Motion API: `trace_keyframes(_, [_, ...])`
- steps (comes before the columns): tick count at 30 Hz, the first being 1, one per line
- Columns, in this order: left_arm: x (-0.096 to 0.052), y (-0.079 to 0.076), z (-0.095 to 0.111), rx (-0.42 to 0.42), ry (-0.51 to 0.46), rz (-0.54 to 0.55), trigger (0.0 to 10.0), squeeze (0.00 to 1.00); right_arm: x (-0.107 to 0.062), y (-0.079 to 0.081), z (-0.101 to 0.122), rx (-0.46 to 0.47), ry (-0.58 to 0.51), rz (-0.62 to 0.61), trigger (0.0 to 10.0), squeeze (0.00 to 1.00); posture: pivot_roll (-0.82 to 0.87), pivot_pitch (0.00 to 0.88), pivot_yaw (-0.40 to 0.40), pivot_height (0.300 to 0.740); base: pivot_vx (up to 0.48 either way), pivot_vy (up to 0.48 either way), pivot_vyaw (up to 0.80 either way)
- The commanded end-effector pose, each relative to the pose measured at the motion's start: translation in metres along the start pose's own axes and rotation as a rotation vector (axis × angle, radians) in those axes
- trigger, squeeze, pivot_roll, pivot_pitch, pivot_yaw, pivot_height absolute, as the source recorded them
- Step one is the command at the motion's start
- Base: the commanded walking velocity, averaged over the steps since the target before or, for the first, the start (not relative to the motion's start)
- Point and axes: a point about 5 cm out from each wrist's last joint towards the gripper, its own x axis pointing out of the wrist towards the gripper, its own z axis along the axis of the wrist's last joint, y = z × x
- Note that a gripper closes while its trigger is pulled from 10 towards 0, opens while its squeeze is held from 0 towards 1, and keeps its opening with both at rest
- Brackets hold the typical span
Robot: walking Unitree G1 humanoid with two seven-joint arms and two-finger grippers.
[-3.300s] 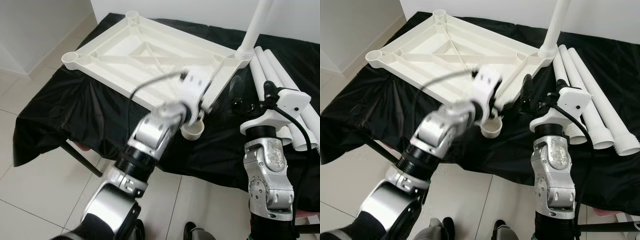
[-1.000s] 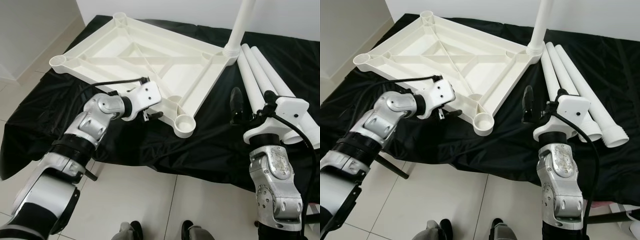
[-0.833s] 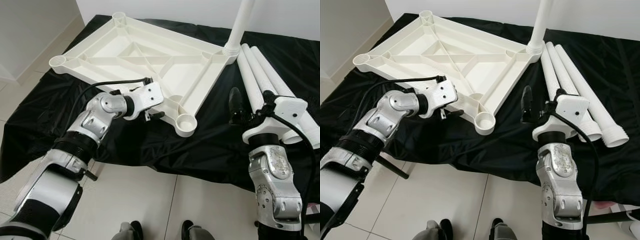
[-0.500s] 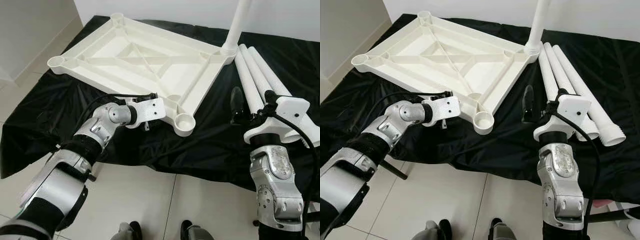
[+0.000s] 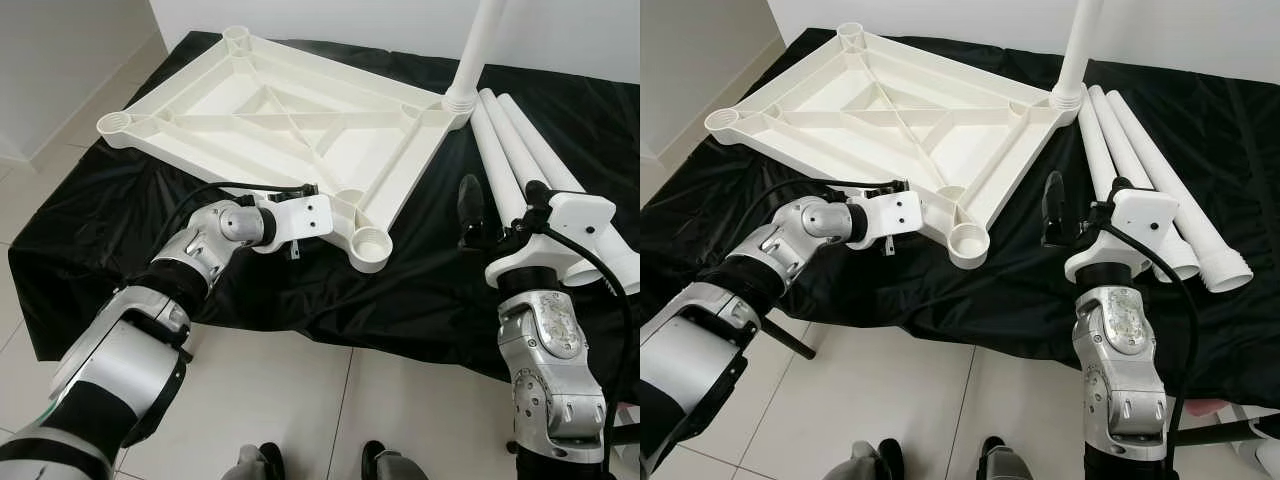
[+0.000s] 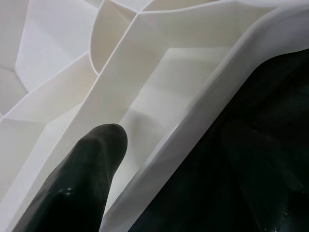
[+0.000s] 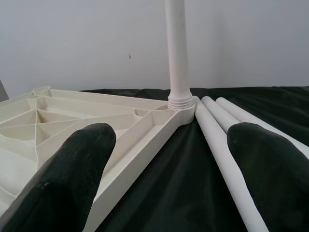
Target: Building children table
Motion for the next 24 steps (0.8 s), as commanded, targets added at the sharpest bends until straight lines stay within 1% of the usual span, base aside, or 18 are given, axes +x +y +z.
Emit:
trace_keyframes(1, [0.003, -0.012, -0.007, -0.031, 0.025, -0.078, 10.0, 0.00, -0.002, 0.001, 0.003, 0.003, -0.007, 0.000, 10.0, 0.00, -0.14, 0.268, 0.073, 0.740, 0.000, 0.000, 0.00])
trace_keyframes(3, [0.004, -0.013, -0.002, -0.094, -0.029, -0.129, 10.0, 0.00, -0.002, 0.001, 0.002, 0.004, -0.005, 0.001, 10.0, 0.00, -0.14, 0.271, 0.071, 0.740, 0.000, 0.000, 0.00])
trace_keyframes(4, [0.006, -0.015, -0.001, -0.126, -0.041, -0.154, 10.0, 0.00, -0.002, 0.001, 0.002, 0.005, -0.004, 0.002, 10.0, 0.00, -0.13, 0.274, 0.069, 0.740, 0.000, 0.000, 0.00])
trace_keyframes(6, [0.008, -0.019, -0.001, -0.164, -0.041, -0.183, 10.0, 0.00, -0.001, 0.001, 0.002, 0.007, -0.003, 0.004, 10.0, 0.00, -0.13, 0.272, 0.069, 0.740, 0.000, 0.000, 0.00])
trace_keyframes(10, [0.010, -0.022, -0.002, -0.182, -0.043, -0.206, 9.8, 0.00, 0.000, 0.002, 0.002, 0.008, -0.003, 0.005, 10.0, 0.00, -0.13, 0.273, 0.068, 0.740, 0.000, 0.000, 0.00])
trace_keyframes(11, [0.011, -0.023, -0.002, -0.187, -0.044, -0.215, 4.0, 0.00, 0.000, 0.002, 0.002, 0.009, -0.003, 0.008, 10.0, 0.00, -0.13, 0.274, 0.069, 0.740, 0.000, 0.000, 0.00])
trace_keyframes(12, [0.011, -0.023, -0.002, -0.189, -0.044, -0.220, 4.0, 0.00, 0.000, 0.003, 0.002, 0.009, -0.003, 0.009, 10.0, 0.00, -0.13, 0.274, 0.069, 0.740, 0.000, 0.000, 0.00])
trace_keyframes(13, [0.011, -0.024, -0.003, -0.194, -0.042, -0.233, 2.2, 0.00, 0.000, 0.003, 0.002, 0.009, -0.003, 0.010, 10.0, 0.00, -0.13, 0.279, 0.068, 0.740, 0.000, 0.000, 0.00])
trace_keyframes(14, [0.011, -0.024, -0.003, -0.194, -0.042, -0.233, 2.2, 0.00, 0.000, 0.003, 0.002, 0.009, -0.003, 0.010, 10.0, 0.00, -0.13, 0.279, 0.068, 0.740, 0.000, 0.000, 0.00])
trace_keyframes(15, [0.012, -0.026, -0.004, -0.190, -0.035, -0.245, 0.5, 0.00, 0.000, 0.002, 0.002, 0.008, -0.002, 0.009, 10.0, 0.00, -0.13, 0.283, 0.070, 0.740, 0.000, 0.000, 0.00])
trace_keyframes(17, [0.011, -0.028, -0.006, -0.200, -0.027, -0.274, 0.0, 0.00, 0.000, 0.002, 0.002, 0.006, 0.000, 0.007, 10.0, 0.00, -0.13, 0.283, 0.071, 0.740, 0.000, 0.000, 0.00])
trace_keyframes(20, [0.011, -0.030, -0.010, -0.197, -0.006, -0.286, 0.0, 0.00, 0.000, 0.001, 0.002, 0.004, 0.001, 0.004, 10.0, 0.00, -0.13, 0.285, 0.070, 0.740, 0.000, 0.000, 0.00])
trace_keyframes(21, [0.010, -0.030, -0.011, -0.197, 0.000, -0.285, 1.3, 0.00, 0.000, 0.001, 0.002, 0.003, 0.001, 0.004, 10.0, 0.00, -0.13, 0.284, 0.072, 0.740, 0.000, 0.000, 0.00])
trace_keyframes(22, [0.010, -0.030, -0.011, -0.197, 0.000, -0.285, 1.3, 0.00, 0.000, 0.001, 0.002, 0.003, 0.001, 0.004, 10.0, 0.00, -0.13, 0.284, 0.072, 0.740, 0.000, 0.000, 0.00])
trace_keyframes(23, [0.010, -0.030, -0.012, -0.201, 0.005, -0.287, 0.8, 0.00, 0.000, 0.001, 0.002, 0.003, 0.001, 0.004, 10.0, 0.00, -0.13, 0.283, 0.072, 0.740, 0.000, 0.000, 0.00])
trace_keyframes(24, [0.010, -0.031, -0.012, -0.201, 0.007, -0.289, 0.6, 0.00, 0.000, 0.001, 0.002, 0.003, 0.001, 0.003, 10.0, 0.00, -0.13, 0.283, 0.072, 0.740, 0.000, 0.000, 0.00])
